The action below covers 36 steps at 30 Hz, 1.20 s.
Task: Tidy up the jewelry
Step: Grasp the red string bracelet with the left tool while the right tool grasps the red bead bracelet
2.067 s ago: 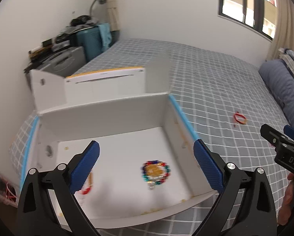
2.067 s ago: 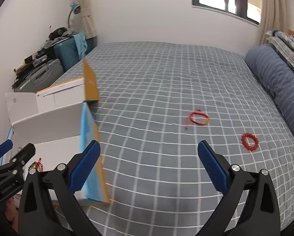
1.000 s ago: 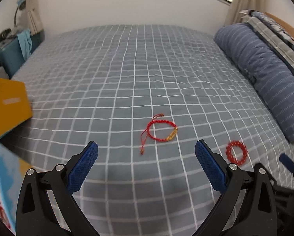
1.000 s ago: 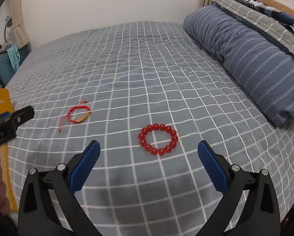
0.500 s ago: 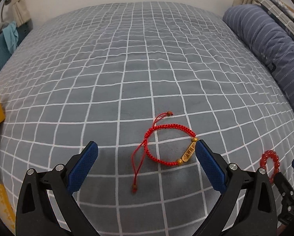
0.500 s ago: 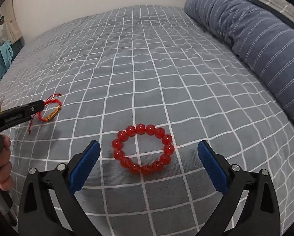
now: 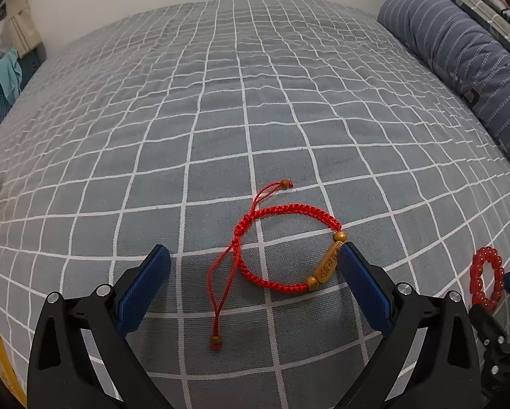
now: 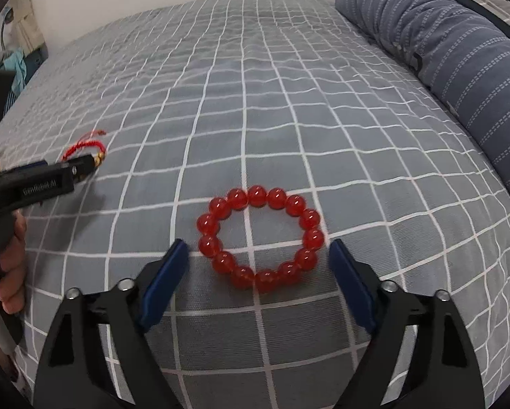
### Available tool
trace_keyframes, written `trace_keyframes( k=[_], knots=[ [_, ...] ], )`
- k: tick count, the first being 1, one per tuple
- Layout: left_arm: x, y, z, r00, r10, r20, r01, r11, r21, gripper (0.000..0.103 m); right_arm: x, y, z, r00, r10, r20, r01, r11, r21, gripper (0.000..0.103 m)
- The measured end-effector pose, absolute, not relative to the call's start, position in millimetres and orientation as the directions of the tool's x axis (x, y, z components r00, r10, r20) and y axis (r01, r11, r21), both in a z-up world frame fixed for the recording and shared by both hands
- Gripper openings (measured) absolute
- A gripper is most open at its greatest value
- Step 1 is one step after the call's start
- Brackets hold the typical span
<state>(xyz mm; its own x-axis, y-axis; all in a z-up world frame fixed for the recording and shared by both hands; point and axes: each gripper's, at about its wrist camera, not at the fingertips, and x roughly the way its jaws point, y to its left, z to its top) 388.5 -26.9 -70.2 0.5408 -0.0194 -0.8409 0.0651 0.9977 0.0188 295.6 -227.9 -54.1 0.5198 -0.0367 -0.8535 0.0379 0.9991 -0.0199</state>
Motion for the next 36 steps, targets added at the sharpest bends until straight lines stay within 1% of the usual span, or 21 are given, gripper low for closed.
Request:
trace_keyframes(
  k=[1, 2, 3, 6, 7, 8, 10, 11, 13, 14, 16, 18, 20, 22, 23, 24, 29, 36],
  knots=[
    [388, -28, -70, 0.540, -0.019, -0.842, 0.069, 0.997, 0.022, 0.095, 295, -227, -54, 0.522, -0.043, -0.852, 0.036, 0.999, -0.029, 0.075],
    [389, -29, -71, 0.539, -0.019, -0.842, 0.072, 0.997, 0.023, 0.095, 295, -226, -54, 0.523, -0.046, -0.851, 0.033, 0.999, -0.034, 0.072],
    [388, -29, -71, 0.538, -0.021, -0.843, 0.074, 0.997, 0.022, 0.093, 295, -225, -53, 0.523, -0.048, -0.851, 0.031, 0.999, -0.037, 0.067],
    [387, -30, -70, 0.527, -0.045, -0.849, 0.088, 0.996, 0.002, 0.084, 295, -227, -53, 0.521, -0.042, -0.853, 0.025, 0.999, -0.033, 0.058],
    [385, -29, -70, 0.525, -0.049, -0.850, 0.091, 0.996, -0.001, 0.081, 295, -227, -53, 0.520, -0.042, -0.853, 0.024, 0.999, -0.035, 0.056],
    [385, -30, -70, 0.522, -0.052, -0.851, 0.095, 0.995, -0.002, 0.079, 296, -226, -53, 0.520, -0.041, -0.853, 0.022, 0.999, -0.035, 0.053],
    [384, -32, -69, 0.515, -0.062, -0.855, 0.109, 0.994, -0.006, 0.069, 296, -226, -52, 0.520, -0.041, -0.853, 0.021, 0.999, -0.035, 0.049],
    [385, -33, -69, 0.514, -0.065, -0.855, 0.112, 0.994, -0.008, 0.067, 296, -226, -51, 0.521, -0.041, -0.853, 0.021, 0.999, -0.035, 0.047],
    [384, -35, -68, 0.511, -0.072, -0.857, 0.118, 0.993, -0.013, 0.055, 296, -226, -51, 0.522, -0.043, -0.852, 0.022, 0.999, -0.038, 0.043],
    [383, -35, -68, 0.510, -0.074, -0.857, 0.122, 0.992, -0.013, 0.054, 296, -226, -51, 0.522, -0.046, -0.852, 0.022, 0.999, -0.040, 0.040],
    [381, -37, -68, 0.512, -0.066, -0.857, 0.127, 0.992, -0.001, 0.050, 296, -226, -51, 0.524, -0.045, -0.851, 0.021, 0.999, -0.040, 0.037],
    [379, -39, -68, 0.511, -0.065, -0.857, 0.134, 0.991, 0.004, 0.045, 295, -226, -49, 0.529, -0.045, -0.848, 0.022, 0.999, -0.039, 0.030],
    [378, -40, -67, 0.512, -0.066, -0.857, 0.137, 0.991, 0.006, 0.038, 294, -227, -48, 0.533, -0.043, -0.845, 0.024, 0.999, -0.036, 0.026],
    [377, -39, -65, 0.508, -0.075, -0.858, 0.139, 0.990, -0.004, 0.021, 294, -227, -46, 0.539, -0.045, -0.841, 0.027, 0.999, -0.036, 0.026],
    [377, -39, -65, 0.505, -0.079, -0.859, 0.137, 0.990, -0.010, 0.017, 293, -227, -45, 0.543, -0.045, -0.838, 0.029, 0.999, -0.035, 0.021],
    [377, -38, -64, 0.502, -0.083, -0.861, 0.137, 0.991, -0.016, 0.010, 292, -227, -43, 0.554, -0.048, -0.831, 0.032, 0.999, -0.036, 0.000],
    [375, -37, -62, 0.504, -0.084, -0.860, 0.129, 0.991, -0.021, 0.007, 292, -231, -41, 0.551, -0.047, -0.833, 0.044, 0.999, -0.027, 0.000],
    [370, -35, -54, 0.520, -0.083, -0.850, 0.121, 0.992, -0.023, 0.006, 289, -232, -35, 0.564, -0.043, -0.825, 0.047, 0.999, -0.020, 0.000]
  ],
)
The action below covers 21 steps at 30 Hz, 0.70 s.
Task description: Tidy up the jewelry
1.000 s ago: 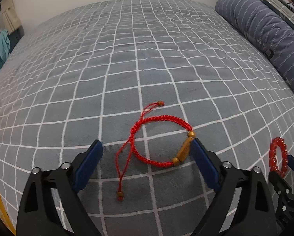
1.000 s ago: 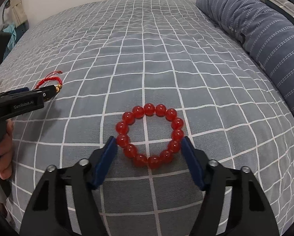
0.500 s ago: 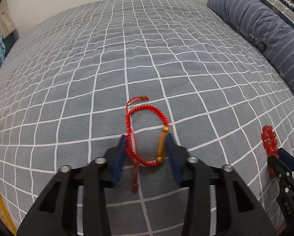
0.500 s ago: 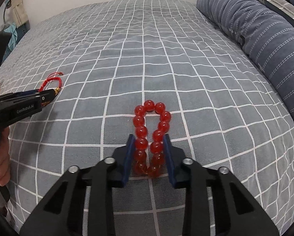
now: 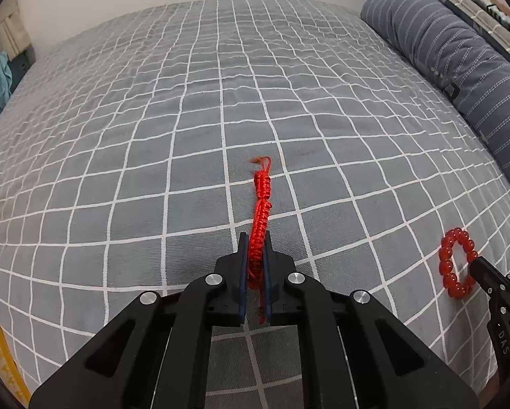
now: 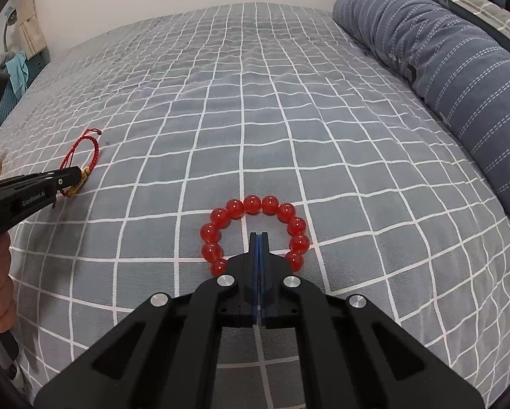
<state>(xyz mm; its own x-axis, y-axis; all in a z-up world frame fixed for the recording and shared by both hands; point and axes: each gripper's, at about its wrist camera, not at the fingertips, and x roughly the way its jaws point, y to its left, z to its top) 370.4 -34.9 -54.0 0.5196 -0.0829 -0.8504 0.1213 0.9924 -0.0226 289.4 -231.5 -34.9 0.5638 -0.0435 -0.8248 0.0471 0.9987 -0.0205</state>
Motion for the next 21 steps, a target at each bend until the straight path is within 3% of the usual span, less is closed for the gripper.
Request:
trace_keyframes(
  k=[21],
  knots=[
    [336, -47, -11, 0.590, -0.103, -0.801, 0.167, 0.986, -0.003, 0.006, 271, -231, 11, 0.636, -0.043, -0.770, 0.068, 0.998, 0.000, 0.000]
  ],
)
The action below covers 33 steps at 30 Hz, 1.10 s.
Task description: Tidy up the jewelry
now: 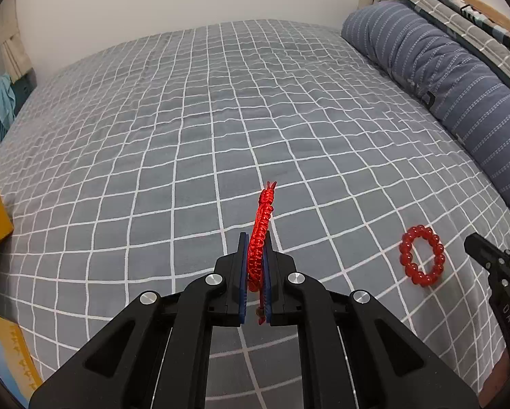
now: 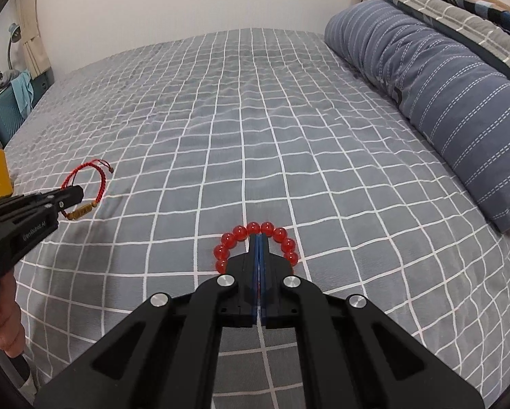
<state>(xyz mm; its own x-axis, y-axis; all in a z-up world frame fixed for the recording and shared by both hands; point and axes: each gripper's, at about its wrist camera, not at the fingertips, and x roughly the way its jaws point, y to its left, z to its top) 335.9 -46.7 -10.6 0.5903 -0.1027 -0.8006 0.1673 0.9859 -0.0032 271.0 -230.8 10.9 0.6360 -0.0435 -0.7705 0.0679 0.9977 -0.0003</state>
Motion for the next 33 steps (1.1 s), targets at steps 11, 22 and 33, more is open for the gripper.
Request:
trace_keyframes(
  k=[11, 22, 33],
  knots=[
    [325, -46, 2, 0.604, -0.126, -0.787, 0.181, 0.983, -0.019, 0.006, 264, -234, 24, 0.648, -0.043, -0.761, 0.082, 0.997, 0.014, 0.000],
    [331, -43, -5, 0.592, -0.118, -0.798, 0.172, 0.985, -0.017, 0.007, 287, -258, -17, 0.583, -0.073, -0.809, 0.154, 0.988, 0.022, 0.067],
    [333, -44, -9, 0.585, -0.113, -0.803, 0.176, 0.984, -0.010, 0.007, 303, -258, -52, 0.503, -0.104, -0.858, 0.152, 0.988, -0.030, 0.013]
  ],
)
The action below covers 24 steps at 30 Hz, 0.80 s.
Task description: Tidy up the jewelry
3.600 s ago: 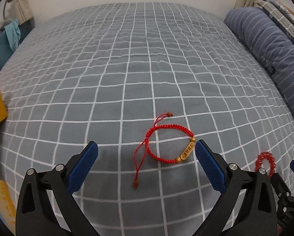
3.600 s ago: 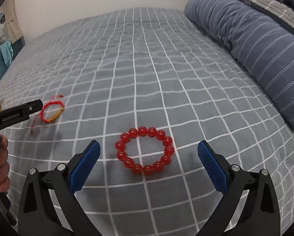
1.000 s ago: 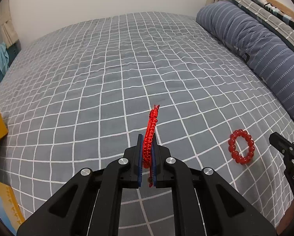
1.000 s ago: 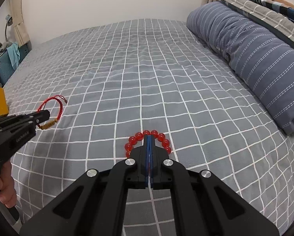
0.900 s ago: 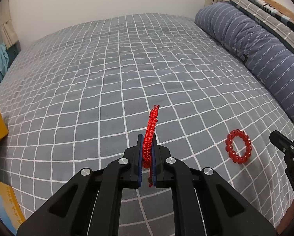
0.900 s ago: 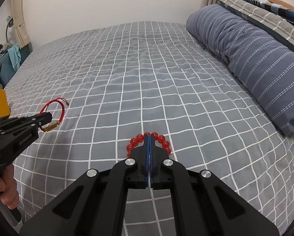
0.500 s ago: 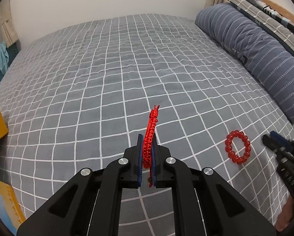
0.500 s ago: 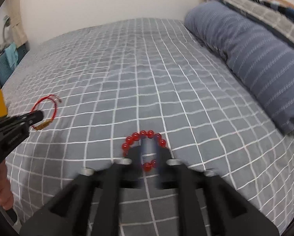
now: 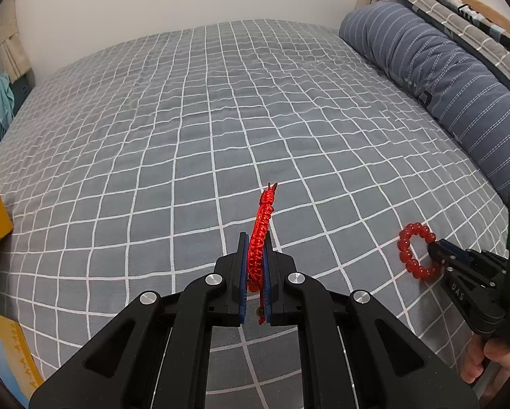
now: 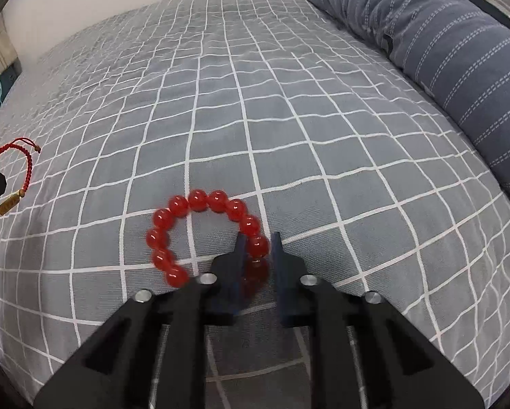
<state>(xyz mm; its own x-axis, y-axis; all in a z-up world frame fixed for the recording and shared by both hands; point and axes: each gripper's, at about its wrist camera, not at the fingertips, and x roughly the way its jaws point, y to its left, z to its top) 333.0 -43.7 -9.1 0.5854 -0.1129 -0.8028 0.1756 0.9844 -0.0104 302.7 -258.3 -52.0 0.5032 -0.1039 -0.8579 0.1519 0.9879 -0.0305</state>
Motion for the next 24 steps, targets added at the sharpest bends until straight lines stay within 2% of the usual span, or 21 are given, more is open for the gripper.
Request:
trace_keyframes(
  k=[11, 24],
  knots=[
    [329, -44, -5, 0.594, -0.118, -0.796, 0.180, 0.984, -0.012, 0.007, 284, -256, -6, 0.604, -0.073, -0.794, 0.151, 0.988, 0.024, 0.013],
    [314, -47, 13, 0.627, -0.129, -0.768, 0.191, 0.982, -0.009, 0.007, 262, -245, 30, 0.665, -0.082, -0.743, 0.140, 0.990, 0.016, 0.013]
  ],
)
